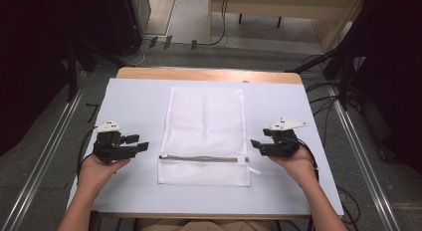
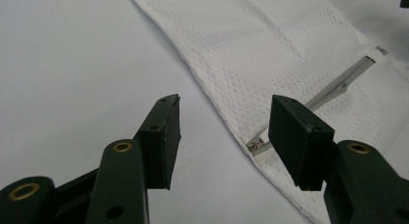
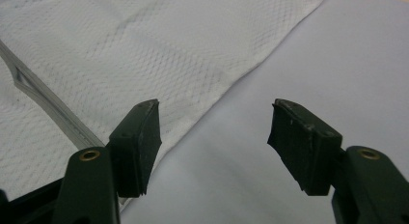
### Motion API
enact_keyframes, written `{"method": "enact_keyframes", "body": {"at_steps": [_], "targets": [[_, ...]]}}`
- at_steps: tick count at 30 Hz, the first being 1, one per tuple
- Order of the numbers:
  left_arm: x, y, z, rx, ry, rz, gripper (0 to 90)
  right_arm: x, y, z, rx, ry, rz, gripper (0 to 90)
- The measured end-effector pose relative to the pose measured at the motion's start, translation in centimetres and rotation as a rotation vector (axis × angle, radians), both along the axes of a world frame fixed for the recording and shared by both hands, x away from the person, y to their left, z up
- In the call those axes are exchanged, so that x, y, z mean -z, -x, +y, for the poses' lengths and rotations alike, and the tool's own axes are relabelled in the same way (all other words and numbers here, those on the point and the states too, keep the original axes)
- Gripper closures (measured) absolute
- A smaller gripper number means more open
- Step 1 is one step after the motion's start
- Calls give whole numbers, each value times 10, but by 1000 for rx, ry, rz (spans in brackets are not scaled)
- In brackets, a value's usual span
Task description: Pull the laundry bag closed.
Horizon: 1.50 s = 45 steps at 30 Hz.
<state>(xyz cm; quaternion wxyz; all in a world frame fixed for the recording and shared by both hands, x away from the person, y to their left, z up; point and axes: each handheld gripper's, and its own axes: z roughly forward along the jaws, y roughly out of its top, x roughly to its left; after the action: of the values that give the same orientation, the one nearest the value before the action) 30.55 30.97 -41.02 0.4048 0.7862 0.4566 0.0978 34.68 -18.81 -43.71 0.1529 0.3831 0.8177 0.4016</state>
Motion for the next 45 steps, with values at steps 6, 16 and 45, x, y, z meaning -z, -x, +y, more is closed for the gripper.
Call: {"method": "enact_keyframes", "body": {"at_steps": [6, 16, 45], "targets": [[2, -2, 0, -9, 7, 30, 430, -1, 1, 2, -6, -3, 15, 406], [2, -2, 5, -36, 34, 49, 369, -8, 7, 13, -51, -13, 32, 503], [5, 3, 9, -43, 19, 71, 371, -20, 12, 76, -232, 16, 62, 531]]}}
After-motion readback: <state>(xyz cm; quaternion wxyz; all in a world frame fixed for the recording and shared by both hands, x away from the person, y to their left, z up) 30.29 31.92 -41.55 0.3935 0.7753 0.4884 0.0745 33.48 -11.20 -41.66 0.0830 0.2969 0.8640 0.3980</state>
